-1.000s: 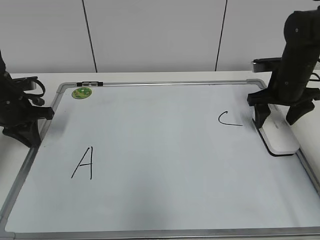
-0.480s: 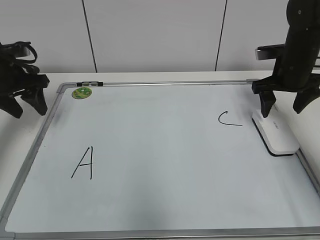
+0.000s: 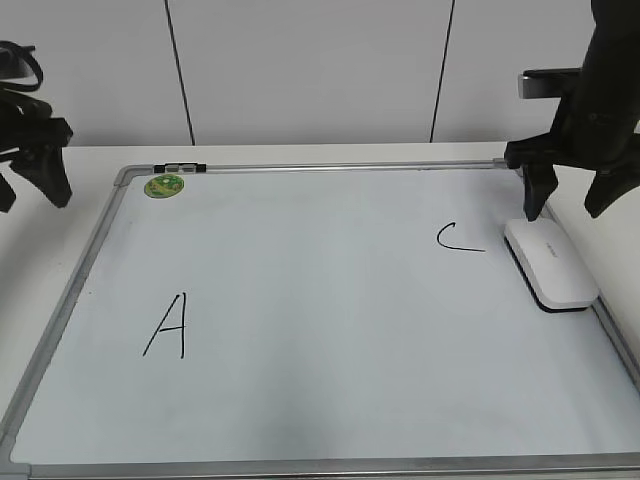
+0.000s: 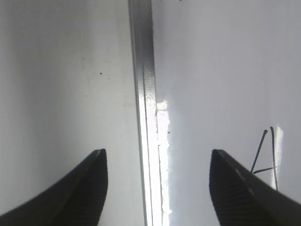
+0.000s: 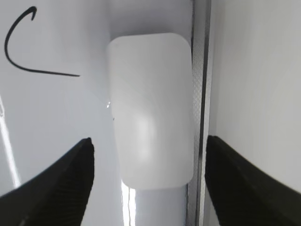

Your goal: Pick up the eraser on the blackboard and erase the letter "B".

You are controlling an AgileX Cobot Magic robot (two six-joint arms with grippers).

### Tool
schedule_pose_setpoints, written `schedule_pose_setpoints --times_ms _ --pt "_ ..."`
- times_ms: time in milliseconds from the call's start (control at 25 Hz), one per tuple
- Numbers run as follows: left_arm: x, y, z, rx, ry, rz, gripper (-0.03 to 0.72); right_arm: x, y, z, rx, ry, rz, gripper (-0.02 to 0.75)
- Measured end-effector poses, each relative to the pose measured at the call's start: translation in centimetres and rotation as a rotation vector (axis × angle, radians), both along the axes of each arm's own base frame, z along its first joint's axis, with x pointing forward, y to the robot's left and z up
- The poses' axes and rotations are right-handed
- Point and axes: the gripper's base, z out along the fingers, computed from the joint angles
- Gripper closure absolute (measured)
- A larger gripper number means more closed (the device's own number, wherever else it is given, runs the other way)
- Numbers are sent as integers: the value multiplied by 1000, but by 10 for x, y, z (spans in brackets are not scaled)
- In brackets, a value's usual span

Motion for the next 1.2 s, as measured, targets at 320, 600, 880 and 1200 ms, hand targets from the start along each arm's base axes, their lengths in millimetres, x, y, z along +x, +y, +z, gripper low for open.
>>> schedule_pose_setpoints --times_ms 320,600,880,1200 --pt "-46 3 56 19 -119 -6 176 -68 33 31 -16 -27 97 197" --pt "-111 7 56 42 -172 -1 178 -115 33 39 -6 -133 115 197" --pt "-190 12 53 74 -284 -1 188 -166 20 52 10 -210 110 197" --pt "-276 16 56 96 -448 -4 189 -236 4 58 40 -297 103 197"
